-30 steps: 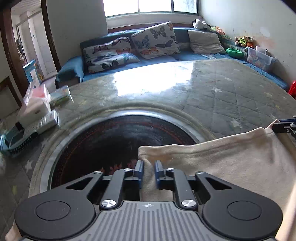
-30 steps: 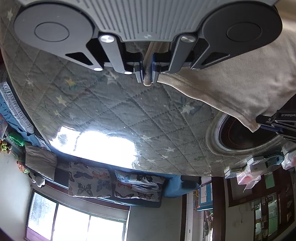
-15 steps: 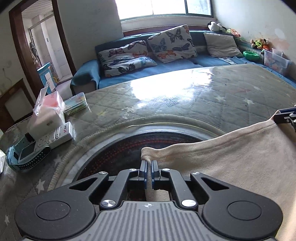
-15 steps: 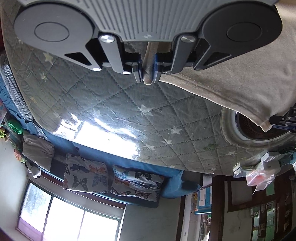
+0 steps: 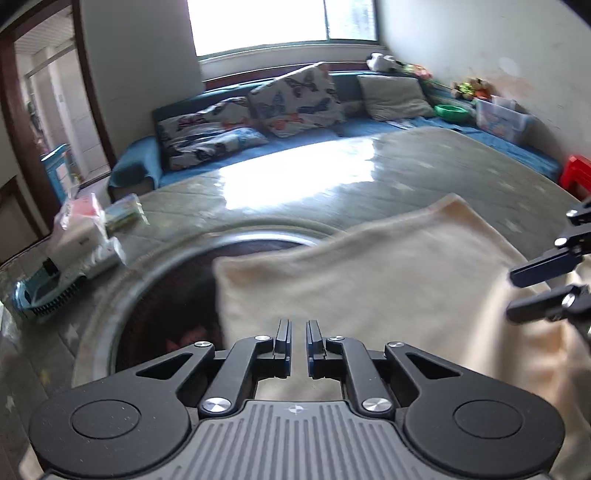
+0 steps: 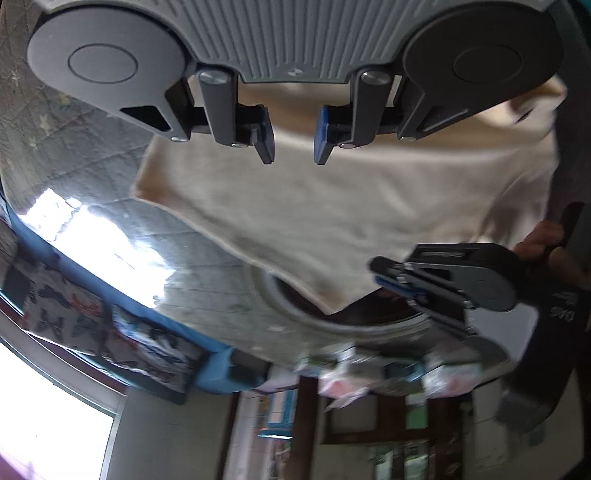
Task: Fold clothes
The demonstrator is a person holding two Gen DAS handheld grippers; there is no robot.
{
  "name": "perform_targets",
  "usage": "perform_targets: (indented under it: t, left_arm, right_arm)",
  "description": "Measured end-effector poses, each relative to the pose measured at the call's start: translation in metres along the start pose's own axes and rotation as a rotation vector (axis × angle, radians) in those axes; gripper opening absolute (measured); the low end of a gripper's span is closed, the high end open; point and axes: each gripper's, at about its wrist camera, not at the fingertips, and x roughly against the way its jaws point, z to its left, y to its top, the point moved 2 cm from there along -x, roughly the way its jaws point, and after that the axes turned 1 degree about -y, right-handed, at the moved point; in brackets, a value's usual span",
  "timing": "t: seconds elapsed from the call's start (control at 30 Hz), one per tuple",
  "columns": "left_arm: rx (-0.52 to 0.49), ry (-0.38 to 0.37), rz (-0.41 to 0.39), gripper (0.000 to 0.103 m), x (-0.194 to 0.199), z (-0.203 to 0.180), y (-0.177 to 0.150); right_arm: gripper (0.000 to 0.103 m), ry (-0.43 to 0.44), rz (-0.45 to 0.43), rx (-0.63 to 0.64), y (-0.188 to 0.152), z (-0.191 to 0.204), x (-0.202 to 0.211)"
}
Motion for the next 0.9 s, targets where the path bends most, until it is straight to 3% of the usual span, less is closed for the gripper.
perform_targets:
  t: [0.1, 0.4, 0.8, 0.9]
  left_arm:
    - [-0.009, -0.009, 0.007, 0.010, 0.004, -0.010, -0.012]
    - [-0.004, 0.030, -0.015, 0.010, 0.004, -0.013, -0.031]
    - [0.007, 0.070, -0.037, 0.022, 0.005, -0.009, -0.034]
    - [0.011, 0.070, -0.031, 0.034, 0.007, -0.009, -0.033]
  right_arm:
    - [0.024, 0.042, 0.034, 0.051, -0.009, 0.023, 0.006]
    - [0.024, 0.052, 0.173, 0.169, -0.049, 0.058, 0.029]
    - [0.029, 0.026, 0.115, -0.019, -0.083, 0.041, 0.072]
    - [0.033, -0.040, 0.073, -0.098, -0.087, 0.018, 0.086]
